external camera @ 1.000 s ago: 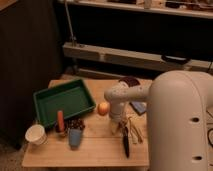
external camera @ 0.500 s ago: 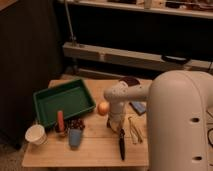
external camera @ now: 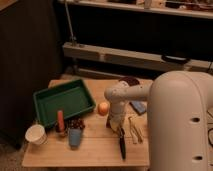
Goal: Place brush in table surface
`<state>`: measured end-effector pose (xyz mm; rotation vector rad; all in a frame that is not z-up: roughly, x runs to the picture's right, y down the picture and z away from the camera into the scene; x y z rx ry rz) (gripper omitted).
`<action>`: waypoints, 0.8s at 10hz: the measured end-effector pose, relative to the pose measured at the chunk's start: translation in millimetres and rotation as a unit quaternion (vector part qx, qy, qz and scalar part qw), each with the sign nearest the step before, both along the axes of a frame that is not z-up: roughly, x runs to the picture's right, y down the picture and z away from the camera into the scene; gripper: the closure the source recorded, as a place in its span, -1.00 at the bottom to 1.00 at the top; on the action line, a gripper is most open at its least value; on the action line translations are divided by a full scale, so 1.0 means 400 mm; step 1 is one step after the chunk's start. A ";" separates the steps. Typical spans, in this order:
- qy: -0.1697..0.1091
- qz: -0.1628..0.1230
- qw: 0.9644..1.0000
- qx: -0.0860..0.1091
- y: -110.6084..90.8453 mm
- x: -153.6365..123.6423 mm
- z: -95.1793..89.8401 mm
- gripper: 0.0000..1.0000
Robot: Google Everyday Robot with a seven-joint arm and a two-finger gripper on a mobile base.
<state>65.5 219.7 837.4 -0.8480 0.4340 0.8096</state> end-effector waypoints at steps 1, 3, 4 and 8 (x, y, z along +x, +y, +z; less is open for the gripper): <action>0.000 0.000 1.000 0.000 0.000 -0.001 -0.001 1.00; -0.008 0.001 1.000 0.010 -0.010 -0.012 -0.022 1.00; -0.008 0.002 1.000 0.024 -0.031 0.000 -0.063 1.00; -0.019 0.008 0.997 0.072 -0.145 0.009 -0.261 1.00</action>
